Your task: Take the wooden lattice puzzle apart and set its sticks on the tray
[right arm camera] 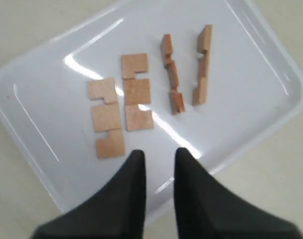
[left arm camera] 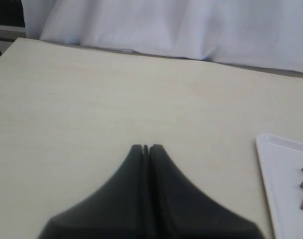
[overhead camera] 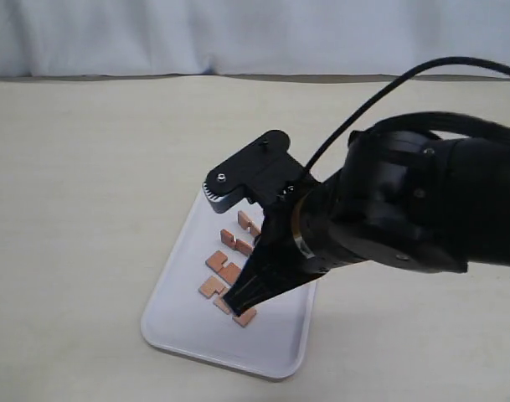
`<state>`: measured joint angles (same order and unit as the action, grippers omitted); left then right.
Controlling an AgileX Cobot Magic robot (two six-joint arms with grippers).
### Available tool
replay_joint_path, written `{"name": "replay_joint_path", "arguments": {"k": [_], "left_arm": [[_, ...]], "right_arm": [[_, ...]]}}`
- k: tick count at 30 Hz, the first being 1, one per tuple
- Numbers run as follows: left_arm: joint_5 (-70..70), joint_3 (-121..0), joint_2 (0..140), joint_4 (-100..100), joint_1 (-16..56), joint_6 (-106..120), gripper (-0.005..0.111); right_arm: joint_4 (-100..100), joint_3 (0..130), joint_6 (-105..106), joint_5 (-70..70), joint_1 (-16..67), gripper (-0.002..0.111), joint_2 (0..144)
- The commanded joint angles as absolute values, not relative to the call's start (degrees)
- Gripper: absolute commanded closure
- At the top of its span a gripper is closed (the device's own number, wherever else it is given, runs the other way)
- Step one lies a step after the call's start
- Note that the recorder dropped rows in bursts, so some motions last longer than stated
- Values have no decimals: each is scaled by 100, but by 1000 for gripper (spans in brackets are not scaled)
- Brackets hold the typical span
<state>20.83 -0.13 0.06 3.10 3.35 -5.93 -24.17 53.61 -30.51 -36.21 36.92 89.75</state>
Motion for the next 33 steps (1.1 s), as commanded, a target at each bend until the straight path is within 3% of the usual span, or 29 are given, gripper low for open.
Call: {"name": "replay_joint_path", "arguments": {"k": [1, 5, 14, 21, 27, 33], "left_arm": [[2028, 0, 0, 306, 340, -615, 107], [2028, 0, 0, 306, 340, -615, 107], [2028, 0, 0, 306, 340, -615, 107], [2028, 0, 0, 306, 340, -615, 107], [2028, 0, 0, 306, 340, -615, 107], [2028, 0, 0, 306, 340, -615, 107]], "right_arm": [[-2579, 4931, -2972, -3951, 3368, 104, 8865], [-2216, 4682, -2700, -4154, 2469, 104, 8865], [751, 4582, 904, -5258, 309, 104, 8487], [809, 4202, 1076, -4783, -858, 104, 7404], [273, 3655, 492, -3941, -1544, 104, 6163], [246, 2986, 86, -2942, -1585, 104, 4716]]}}
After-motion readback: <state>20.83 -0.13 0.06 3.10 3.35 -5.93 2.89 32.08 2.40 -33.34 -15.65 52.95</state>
